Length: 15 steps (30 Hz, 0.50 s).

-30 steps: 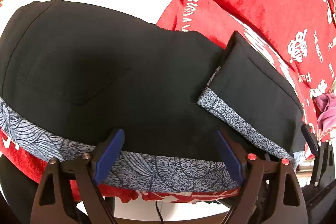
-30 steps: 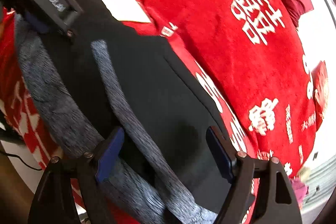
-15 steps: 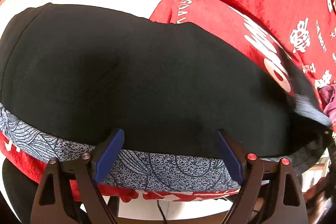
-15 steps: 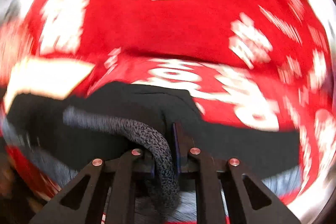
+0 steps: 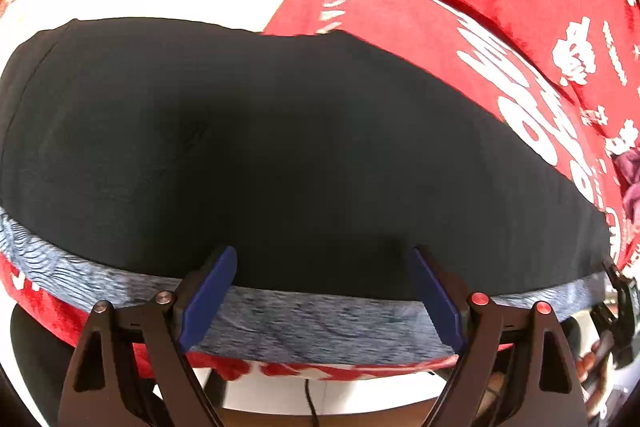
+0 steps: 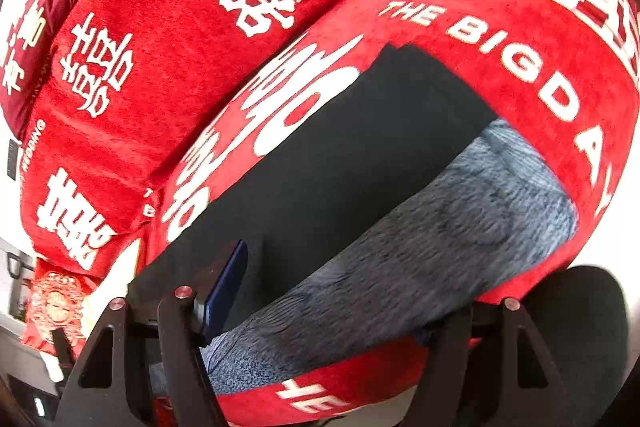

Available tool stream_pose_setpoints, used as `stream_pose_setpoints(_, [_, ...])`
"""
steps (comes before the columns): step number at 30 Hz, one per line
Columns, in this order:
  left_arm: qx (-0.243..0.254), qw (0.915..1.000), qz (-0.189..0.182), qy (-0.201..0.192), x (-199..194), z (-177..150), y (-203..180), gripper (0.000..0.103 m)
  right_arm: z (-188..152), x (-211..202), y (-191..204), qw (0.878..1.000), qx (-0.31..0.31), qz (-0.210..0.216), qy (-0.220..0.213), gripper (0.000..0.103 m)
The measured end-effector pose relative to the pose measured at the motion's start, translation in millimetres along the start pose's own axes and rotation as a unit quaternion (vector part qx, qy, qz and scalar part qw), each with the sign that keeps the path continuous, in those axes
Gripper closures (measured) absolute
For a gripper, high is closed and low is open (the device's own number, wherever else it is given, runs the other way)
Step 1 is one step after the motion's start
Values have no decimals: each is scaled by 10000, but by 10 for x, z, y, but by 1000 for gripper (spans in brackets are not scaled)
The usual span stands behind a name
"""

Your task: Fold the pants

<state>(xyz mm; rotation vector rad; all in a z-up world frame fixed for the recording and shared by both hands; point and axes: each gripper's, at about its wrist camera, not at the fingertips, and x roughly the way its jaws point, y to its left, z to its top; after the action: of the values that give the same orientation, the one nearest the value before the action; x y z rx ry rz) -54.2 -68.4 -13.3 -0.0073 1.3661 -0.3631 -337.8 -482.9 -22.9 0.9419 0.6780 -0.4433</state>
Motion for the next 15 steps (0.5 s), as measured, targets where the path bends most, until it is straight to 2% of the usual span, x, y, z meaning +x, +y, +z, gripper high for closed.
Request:
stream_pose_setpoints(3, [308,9995,-115,13,-17,9,-246,15,79,-61,-102,9996,119,58,-232,32])
stream_pose_setpoints(5, [459,9987,-192,66,2,12,-385,15,162,-86,-134,9996,6,25,-283,49])
stream_pose_setpoints(8, [594,9978,-230,168,52,7,-565,15,311,-40,-214,9999,31,-78,-107,51])
stream_pose_setpoints(9, [651,9975,-228,182,65,5,-641,15,369,-50,-283,9997,214,8,-107,60])
stream_pose_setpoints(10, [700,9971,-239,187,65,1,-688,15,390,-85,-322,9995,260,99,-130,97])
stream_pose_setpoints(12, [830,9959,-304,171,49,-23,-780,15,494,-178,-183,9997,-162,141,-85,97])
stream_pose_setpoints(15, [988,9945,-296,196,62,-51,-894,15,558,-487,203,9920,-1063,543,-420,97])
